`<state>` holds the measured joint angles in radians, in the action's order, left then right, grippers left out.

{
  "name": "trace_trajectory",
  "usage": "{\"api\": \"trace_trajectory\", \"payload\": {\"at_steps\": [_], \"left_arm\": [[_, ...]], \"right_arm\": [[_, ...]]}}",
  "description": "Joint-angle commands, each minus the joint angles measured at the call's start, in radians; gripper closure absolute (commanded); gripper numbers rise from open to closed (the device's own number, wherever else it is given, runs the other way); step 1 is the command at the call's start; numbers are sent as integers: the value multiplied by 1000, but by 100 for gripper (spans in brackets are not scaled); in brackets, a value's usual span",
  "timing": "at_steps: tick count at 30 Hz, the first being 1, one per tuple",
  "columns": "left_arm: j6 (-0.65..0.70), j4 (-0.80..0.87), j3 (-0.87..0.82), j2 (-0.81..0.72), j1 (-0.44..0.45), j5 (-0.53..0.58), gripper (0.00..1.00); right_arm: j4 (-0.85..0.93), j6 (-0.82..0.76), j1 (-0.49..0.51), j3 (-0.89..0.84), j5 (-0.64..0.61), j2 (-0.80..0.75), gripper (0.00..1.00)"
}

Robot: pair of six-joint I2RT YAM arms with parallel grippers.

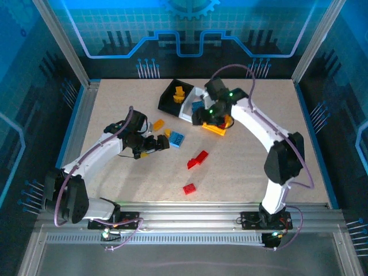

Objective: Sort the legos into containers by color

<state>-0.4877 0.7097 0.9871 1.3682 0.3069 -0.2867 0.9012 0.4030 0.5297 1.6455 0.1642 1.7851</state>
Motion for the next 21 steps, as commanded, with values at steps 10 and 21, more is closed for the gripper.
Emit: {"api": "trace_trajectory", "payload": {"at_steps": [10, 21], "left_arm": [[19, 10, -57, -56, -57, 31, 1], [23, 17, -112, -123, -98, 21, 1]], "right_arm": [[-462, -916, 351, -713, 179, -398, 30], [-385, -1243, 441, -710, 111, -262, 31]]}}
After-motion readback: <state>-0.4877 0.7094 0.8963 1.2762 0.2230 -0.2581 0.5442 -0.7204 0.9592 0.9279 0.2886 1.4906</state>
